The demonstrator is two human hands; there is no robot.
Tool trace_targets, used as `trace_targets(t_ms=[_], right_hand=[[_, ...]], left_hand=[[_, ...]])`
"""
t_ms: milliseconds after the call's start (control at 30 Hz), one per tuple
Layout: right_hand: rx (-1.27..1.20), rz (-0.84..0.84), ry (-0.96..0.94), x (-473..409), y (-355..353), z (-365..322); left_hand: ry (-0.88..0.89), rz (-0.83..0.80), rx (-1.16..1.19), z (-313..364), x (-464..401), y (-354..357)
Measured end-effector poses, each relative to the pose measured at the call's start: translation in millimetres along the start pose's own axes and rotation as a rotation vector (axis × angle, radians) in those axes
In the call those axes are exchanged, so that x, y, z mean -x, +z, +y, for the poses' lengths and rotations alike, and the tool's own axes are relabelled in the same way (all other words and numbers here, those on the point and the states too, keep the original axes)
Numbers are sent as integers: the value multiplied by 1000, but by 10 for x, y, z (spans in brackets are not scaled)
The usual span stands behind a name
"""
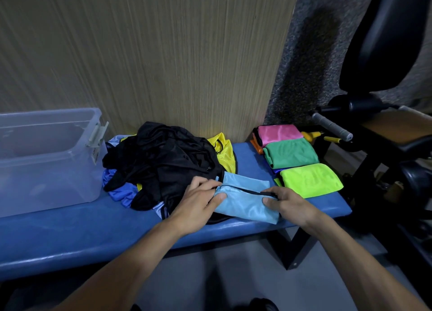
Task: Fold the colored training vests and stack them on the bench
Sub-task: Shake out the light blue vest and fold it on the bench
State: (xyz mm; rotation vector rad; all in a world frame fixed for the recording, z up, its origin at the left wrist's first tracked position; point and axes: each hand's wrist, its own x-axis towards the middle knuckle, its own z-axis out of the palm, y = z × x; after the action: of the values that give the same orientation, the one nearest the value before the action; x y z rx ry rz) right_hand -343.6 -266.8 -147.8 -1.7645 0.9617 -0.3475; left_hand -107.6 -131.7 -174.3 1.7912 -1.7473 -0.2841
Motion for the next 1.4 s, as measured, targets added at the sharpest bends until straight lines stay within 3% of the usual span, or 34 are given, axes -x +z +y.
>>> trace_targets(t_ms=[100,300,500,667,800,1033,1200,1400], right_hand=[[37,43,22,2,13,-31],[224,152,6,-149,83,-115],[432,276,69,-399,274,-182],[841,309,67,-516,414,-151],[1143,317,87,-480,467,-217],[1115,361,136,-450,523,-234],[929,415,146,-409,564,-210],[612,453,129,-355,546,-174]], left_hand=[[-78,-39,90,57,20,-3],[-347,8,68,155,-69,8],[-473,76,22,177,-211,43],[-578,73,-150,167,-306,95],[-564,71,-269,173,-318,125],[-547,-23,-330,215,-235,53],[-470,1,-450,279,-154,95],[-537,-13,-332,260,-153,15]])
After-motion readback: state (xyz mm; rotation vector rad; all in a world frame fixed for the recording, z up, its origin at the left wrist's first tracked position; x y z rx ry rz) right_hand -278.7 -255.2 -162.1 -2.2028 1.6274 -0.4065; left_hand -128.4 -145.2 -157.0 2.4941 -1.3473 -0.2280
